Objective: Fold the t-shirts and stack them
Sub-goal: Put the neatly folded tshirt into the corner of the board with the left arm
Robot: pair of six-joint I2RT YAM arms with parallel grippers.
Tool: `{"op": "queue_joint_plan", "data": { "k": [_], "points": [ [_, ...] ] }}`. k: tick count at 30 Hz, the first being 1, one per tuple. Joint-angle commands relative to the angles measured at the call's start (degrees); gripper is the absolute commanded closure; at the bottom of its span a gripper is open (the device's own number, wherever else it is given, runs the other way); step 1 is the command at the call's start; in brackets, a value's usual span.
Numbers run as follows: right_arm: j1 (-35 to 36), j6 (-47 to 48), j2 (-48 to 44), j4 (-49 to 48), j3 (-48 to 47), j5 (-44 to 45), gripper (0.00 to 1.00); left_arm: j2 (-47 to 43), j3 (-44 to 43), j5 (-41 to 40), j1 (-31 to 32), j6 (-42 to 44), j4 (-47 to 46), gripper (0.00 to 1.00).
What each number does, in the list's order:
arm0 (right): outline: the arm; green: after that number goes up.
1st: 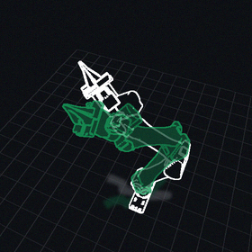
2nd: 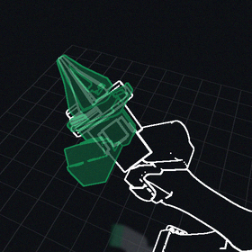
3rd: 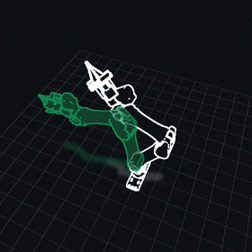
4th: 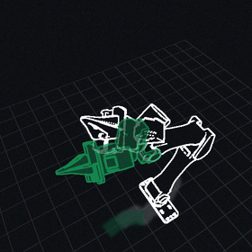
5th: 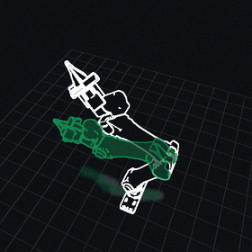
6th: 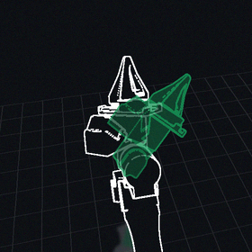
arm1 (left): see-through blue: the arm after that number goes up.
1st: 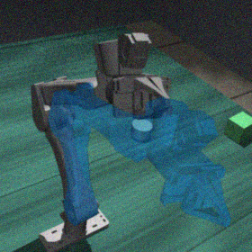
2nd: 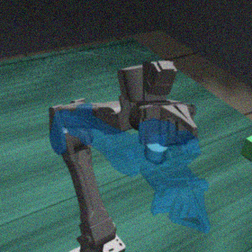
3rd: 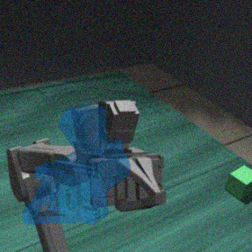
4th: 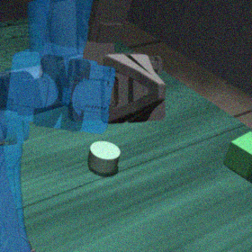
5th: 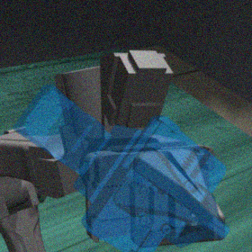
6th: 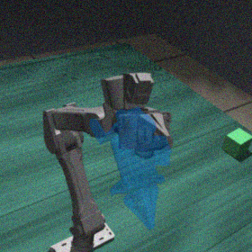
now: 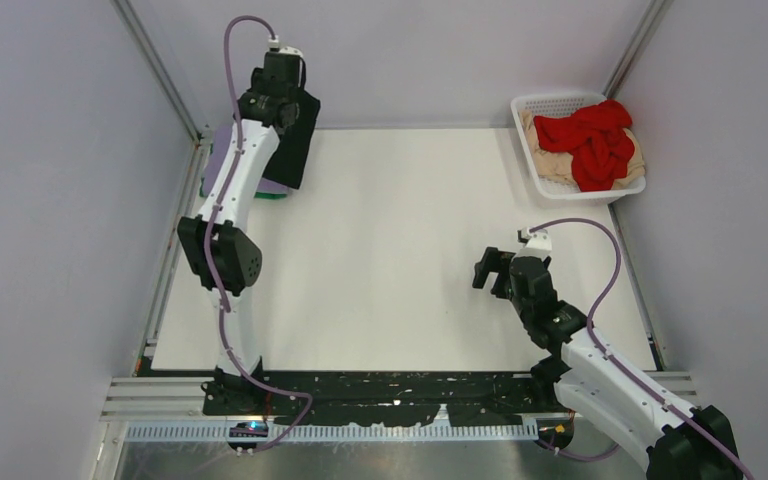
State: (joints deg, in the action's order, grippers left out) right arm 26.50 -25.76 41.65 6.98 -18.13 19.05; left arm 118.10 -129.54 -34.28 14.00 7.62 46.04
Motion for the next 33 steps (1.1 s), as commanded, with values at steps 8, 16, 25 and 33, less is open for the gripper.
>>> {"op": "queue_joint_plan", "data": {
  "k": [8,16,25,33],
  "points": [
    [-0.31,0.18,0.87,0.8,-3.88,5.93,0.05,7.57,-5.33,4.38,-6.22,2.45,-9.32,1.0],
    [-0.39,-0.04,5.27,2.12,-5.99,7.36,0.05,12.37,-7.44,1.72,-8.78,5.09,-13.91,1.0],
    [-0.39,1.29,6.03,7.31,-10.63,9.34,0.05,15.72,-5.24,1.68,-12.44,6.34,-17.24,1.0],
    [-0.48,2.42,6.88,10.17,-13.11,14.29,0.05,18.48,-3.94,1.79,-13.74,8.45,-19.82,1.0]
  ]
}}
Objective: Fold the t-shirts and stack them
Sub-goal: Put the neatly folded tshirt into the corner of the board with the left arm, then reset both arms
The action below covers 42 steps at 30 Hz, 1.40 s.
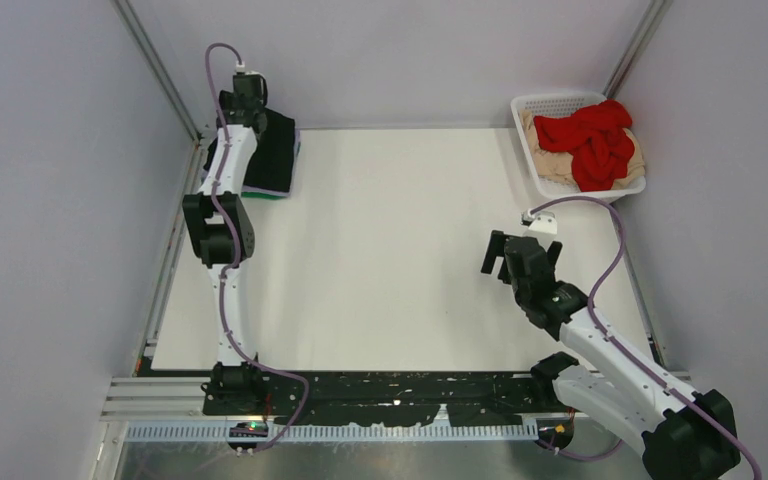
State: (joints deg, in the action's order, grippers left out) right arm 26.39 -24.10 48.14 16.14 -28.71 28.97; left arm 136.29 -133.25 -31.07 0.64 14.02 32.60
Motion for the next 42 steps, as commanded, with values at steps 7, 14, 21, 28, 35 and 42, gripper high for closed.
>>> {"op": "queue_joint_plan", "data": {
  "k": [7,14,21,28,35,42],
  "points": [
    [-0.38,0.33,3.82,1.75,-4.24,4.24,0.05,1.65,-0.53,-7.29,-2.59,1.12,-9.69,0.01],
    [-0.38,-0.24,3.77,1.97,-4.76,4.05,0.05,-3.0,0.53,-5.74,-2.59,-4.13,-7.85,0.0],
    [-0.38,-0.7,0.24,1.21,-3.98,4.28,0.05,-15.75,7.08,6.64,-2.32,-19.11,-1.18,0.0],
    [-0.48,-0.45,-4.22,-3.87,-0.57,1.72,0.05,-44.64,43.11,24.78,3.04,-30.04,-13.47,0.0],
    [-0.49,-0.87,-5.33,-3.4,0.2,1.68,0.05,-72.41,82.76,25.17,16.04,-36.16,-26.26,0.0],
    [-0.46,-0.95,-4.8,-5.09,1.65,3.35,0.05,-83.07,99.02,15.43,27.62,-38.07,-27.29,0.0]
  ]
}}
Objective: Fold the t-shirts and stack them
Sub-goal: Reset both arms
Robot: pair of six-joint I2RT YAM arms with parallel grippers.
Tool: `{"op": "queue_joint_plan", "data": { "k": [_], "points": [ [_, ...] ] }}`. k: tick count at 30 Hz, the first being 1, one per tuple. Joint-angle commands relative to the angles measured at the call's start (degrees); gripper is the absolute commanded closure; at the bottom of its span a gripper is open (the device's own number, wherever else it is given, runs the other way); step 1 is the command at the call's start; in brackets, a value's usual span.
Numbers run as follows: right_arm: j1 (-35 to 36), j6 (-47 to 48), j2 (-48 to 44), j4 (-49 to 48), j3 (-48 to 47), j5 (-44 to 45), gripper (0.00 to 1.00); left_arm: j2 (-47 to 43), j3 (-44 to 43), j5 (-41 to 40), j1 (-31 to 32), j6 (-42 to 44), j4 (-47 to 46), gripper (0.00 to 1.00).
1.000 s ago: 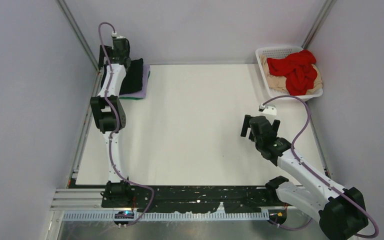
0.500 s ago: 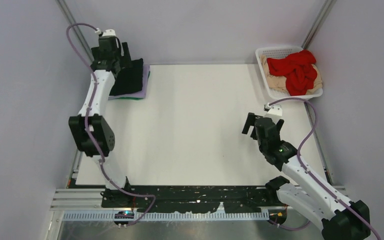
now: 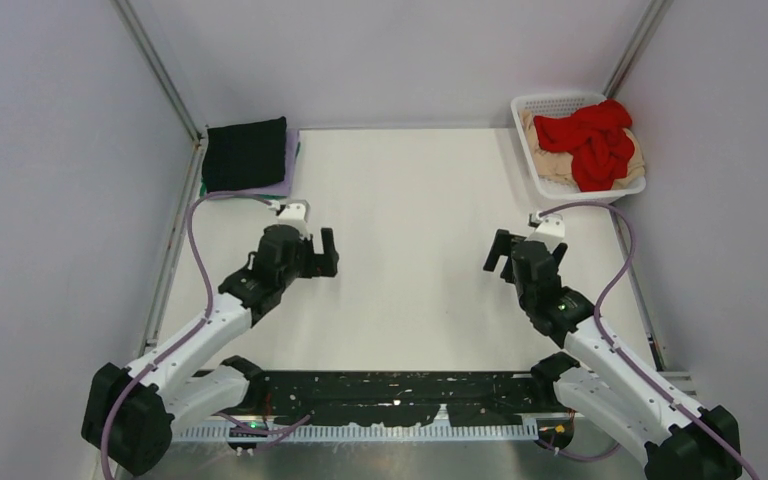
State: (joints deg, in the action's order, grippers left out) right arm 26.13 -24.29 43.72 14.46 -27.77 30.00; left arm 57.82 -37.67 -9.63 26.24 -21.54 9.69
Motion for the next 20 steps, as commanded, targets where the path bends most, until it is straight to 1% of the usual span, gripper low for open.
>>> {"op": "queue_joint_plan", "data": {
  "k": [1,2,5,11,15,20],
  "points": [
    [-0.22,-0.78,-0.15,-3.57,1.01,2.51,0.05,-5.75,3.83,-7.97,2.06,-3.21,-3.7,0.0],
    [-0.21,-0.8,-0.05,-3.85,1.12,2.61,0.05,-6.65,3.89,-9.47,2.06,-3.68,-3.26,0.0],
    [-0.2,-0.81,0.61,-5.01,2.09,3.47,0.05,-8.75,3.93,-9.97,2.05,-3.04,-4.1,0.0],
    [-0.16,-0.61,2.04,-6.85,2.42,4.4,0.05,-9.1,4.4,-12.46,2.06,-2.9,-3.94,0.01],
    [-0.2,-0.46,2.91,-7.94,2.98,5.2,0.05,-8.23,4.47,-11.12,2.06,-2.38,-4.89,0.0],
    [-0.2,-0.79,2.79,-8.18,3.39,7.29,0.05,-7.83,4.24,-11.32,2.06,-2.11,-4.98,0.0]
  ]
}}
